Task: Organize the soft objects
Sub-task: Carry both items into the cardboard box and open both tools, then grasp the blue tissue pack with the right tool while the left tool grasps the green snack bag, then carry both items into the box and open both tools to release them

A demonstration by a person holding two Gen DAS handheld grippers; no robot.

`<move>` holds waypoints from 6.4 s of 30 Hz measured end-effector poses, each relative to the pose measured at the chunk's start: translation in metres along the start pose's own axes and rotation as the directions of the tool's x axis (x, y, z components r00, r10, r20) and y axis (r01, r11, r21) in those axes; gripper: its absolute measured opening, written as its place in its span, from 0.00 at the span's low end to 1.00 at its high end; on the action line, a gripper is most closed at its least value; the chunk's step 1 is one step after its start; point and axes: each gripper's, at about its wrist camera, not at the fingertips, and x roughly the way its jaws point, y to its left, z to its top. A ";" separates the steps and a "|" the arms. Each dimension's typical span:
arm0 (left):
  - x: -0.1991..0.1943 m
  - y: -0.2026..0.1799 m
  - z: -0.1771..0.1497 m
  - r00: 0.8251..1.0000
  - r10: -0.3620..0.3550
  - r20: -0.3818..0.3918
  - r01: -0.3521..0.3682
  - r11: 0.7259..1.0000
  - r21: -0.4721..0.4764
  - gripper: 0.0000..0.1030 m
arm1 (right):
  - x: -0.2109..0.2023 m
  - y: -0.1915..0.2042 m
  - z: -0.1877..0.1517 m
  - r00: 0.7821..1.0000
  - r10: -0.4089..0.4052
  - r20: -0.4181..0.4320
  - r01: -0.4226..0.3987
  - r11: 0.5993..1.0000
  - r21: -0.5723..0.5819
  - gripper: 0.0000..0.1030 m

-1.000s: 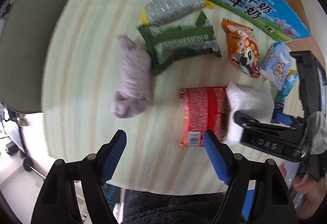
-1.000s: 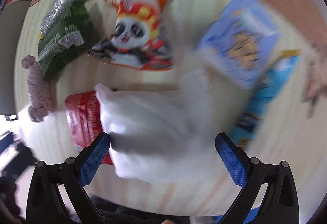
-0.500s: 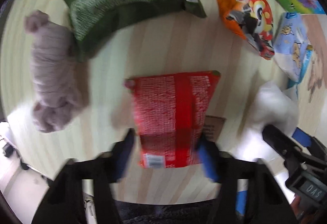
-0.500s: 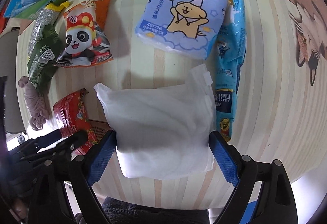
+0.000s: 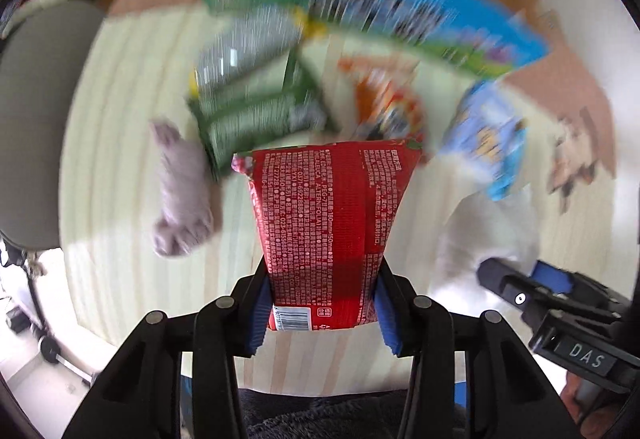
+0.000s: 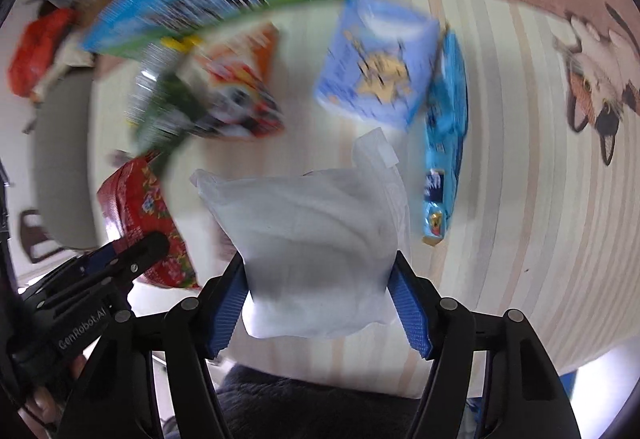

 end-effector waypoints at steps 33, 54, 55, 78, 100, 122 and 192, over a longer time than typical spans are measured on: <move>0.094 -0.031 0.415 0.961 -0.064 -0.269 0.111 0.980 0.163 0.41 | 0.015 0.061 0.408 0.976 -0.204 0.077 0.203 0.979 0.026 0.70; -0.015 -0.011 0.344 1.000 0.008 -0.015 -0.006 0.988 0.156 0.97 | -0.060 0.080 0.345 0.947 -0.273 0.170 0.285 0.957 -0.048 1.00; -0.022 -0.010 0.338 1.000 0.006 0.003 -0.007 0.988 0.155 0.97 | -0.068 0.082 0.335 0.945 -0.264 0.191 0.278 0.959 -0.051 1.00; 0.081 0.018 0.110 0.895 0.410 0.178 -0.438 0.723 0.534 0.98 | 0.012 0.003 0.124 0.977 -0.195 0.084 0.189 0.979 0.079 1.00; 0.122 0.082 0.150 0.949 -0.088 -0.304 0.100 0.995 0.023 0.41 | 0.076 -0.047 0.141 0.971 -0.232 -0.050 0.237 0.949 0.209 0.39; 0.138 0.050 0.116 0.962 -0.007 -0.274 0.034 0.995 0.093 0.38 | 0.086 -0.054 0.077 0.973 -0.216 -0.083 0.228 0.957 0.179 0.50; 0.065 -0.001 0.406 0.979 0.191 -0.074 -0.160 0.940 0.301 0.28 | 0.028 0.044 0.283 0.988 -0.151 -0.007 0.151 0.988 0.024 0.18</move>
